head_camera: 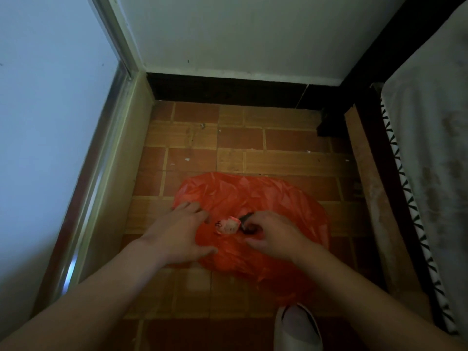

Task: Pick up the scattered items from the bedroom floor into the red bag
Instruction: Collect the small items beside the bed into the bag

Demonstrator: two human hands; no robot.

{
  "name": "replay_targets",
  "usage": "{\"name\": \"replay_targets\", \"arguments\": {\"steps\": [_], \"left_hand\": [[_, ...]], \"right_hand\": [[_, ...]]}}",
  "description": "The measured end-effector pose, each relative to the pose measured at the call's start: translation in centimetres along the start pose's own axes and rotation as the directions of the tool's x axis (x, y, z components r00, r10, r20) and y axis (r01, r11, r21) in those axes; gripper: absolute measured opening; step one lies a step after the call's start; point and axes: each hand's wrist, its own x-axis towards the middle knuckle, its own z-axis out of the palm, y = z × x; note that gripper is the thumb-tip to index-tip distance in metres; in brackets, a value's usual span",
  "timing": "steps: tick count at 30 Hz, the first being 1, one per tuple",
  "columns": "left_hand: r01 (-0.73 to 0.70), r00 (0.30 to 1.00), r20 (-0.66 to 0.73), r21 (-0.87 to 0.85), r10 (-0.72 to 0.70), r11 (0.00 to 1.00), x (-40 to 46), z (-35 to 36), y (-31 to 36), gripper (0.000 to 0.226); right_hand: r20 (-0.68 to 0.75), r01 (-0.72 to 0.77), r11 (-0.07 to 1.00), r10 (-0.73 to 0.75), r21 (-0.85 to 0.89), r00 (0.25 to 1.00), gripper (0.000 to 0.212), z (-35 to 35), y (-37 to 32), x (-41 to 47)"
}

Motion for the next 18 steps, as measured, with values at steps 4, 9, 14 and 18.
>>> {"name": "replay_targets", "arguments": {"steps": [4, 9, 14, 18], "left_hand": [[-0.056, 0.995, 0.094, 0.13, 0.044, 0.99, -0.9, -0.3, 1.4, 0.091], [0.004, 0.996, 0.086, 0.3, -0.032, 0.954, -1.4, 0.0, 2.2, 0.085], [0.232, 0.956, 0.113, 0.277, -0.271, 0.933, -1.2, -0.5, 1.6, 0.085], [0.247, 0.966, 0.037, 0.156, -0.256, 0.956, -1.2, -1.5, 1.9, 0.048]], "right_hand": [[0.22, 0.083, 0.985, -0.048, -0.151, 0.974, 0.068, 1.7, -0.7, -3.3], [0.293, 0.174, 0.944, -0.088, -0.281, 0.952, 0.067, 2.3, -1.2, -4.9], [0.336, 0.147, 0.936, -0.032, -0.32, 0.941, 0.04, 1.9, -1.6, -4.8], [0.301, 0.113, 0.945, -0.016, -0.308, 0.953, 0.02, 1.9, -1.9, -4.0]]}}
